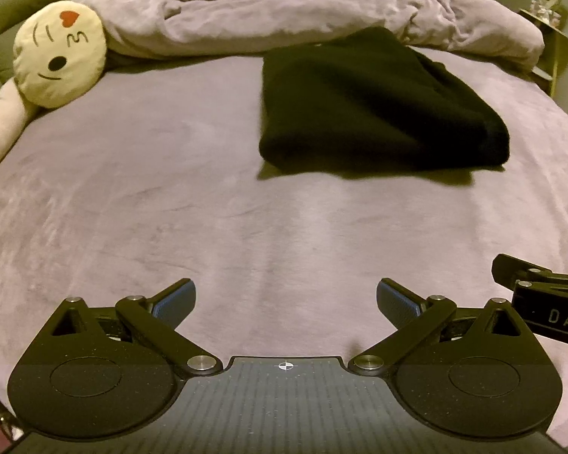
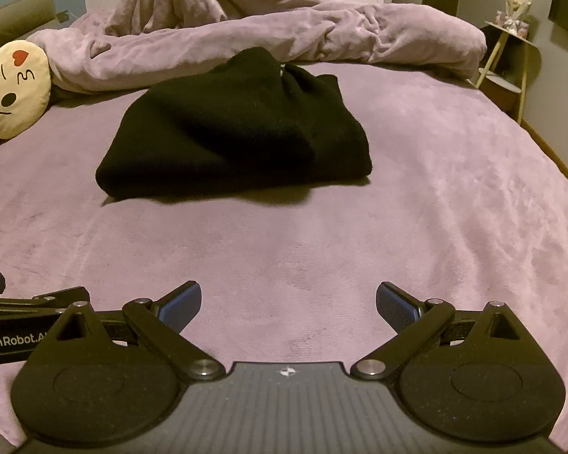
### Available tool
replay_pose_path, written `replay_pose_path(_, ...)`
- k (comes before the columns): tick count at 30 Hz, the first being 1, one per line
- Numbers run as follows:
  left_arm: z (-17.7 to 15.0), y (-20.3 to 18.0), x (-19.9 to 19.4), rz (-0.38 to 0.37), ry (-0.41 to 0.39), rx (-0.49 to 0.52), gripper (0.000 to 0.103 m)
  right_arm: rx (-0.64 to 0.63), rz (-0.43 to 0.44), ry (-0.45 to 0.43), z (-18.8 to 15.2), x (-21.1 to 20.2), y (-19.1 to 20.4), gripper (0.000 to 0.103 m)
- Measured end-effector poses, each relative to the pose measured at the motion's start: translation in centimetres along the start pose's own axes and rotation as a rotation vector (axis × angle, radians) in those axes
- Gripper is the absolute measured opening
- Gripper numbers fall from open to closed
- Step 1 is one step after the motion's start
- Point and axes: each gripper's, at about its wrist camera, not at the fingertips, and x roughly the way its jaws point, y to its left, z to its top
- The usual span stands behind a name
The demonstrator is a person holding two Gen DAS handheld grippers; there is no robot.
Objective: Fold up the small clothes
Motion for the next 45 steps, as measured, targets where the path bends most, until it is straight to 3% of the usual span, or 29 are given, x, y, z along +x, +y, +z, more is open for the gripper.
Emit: replay_pose_path(45,-0.1,-1.1,-1.0,-0.035,0.012,-0.023,0.103,0.001,0.004,-0.019,-0.5,-1.3,-0.4,0.099)
